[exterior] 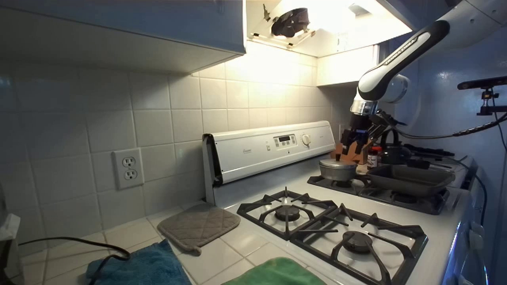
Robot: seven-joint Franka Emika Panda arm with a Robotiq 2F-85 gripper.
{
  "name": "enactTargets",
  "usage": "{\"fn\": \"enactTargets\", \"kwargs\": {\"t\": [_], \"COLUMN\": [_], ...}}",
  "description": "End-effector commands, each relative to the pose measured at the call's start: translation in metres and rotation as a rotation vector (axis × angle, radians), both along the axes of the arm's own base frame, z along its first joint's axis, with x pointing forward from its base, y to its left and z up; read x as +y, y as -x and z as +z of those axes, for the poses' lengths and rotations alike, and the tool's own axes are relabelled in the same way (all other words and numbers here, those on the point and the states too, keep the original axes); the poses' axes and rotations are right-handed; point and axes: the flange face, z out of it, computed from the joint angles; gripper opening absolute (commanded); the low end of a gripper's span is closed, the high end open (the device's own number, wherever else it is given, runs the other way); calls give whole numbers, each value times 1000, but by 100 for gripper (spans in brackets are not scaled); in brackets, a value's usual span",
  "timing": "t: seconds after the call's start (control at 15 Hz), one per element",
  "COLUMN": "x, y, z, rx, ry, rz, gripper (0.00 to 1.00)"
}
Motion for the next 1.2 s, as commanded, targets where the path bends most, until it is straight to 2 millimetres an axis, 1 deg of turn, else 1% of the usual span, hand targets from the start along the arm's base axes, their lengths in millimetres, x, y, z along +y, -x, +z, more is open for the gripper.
{"fn": "enactTargets", "kwargs": {"t": [0.0,0.27,0.4,1.13], "x": [9,12,11,-5], "y": [36,59,69,112], "z": [7,11,14,28], "rx": [7,1,-15,-132], "ry": [51,74,77,98], "rz": [60,94,97,73], "gripper": [100,100,100,100]}}
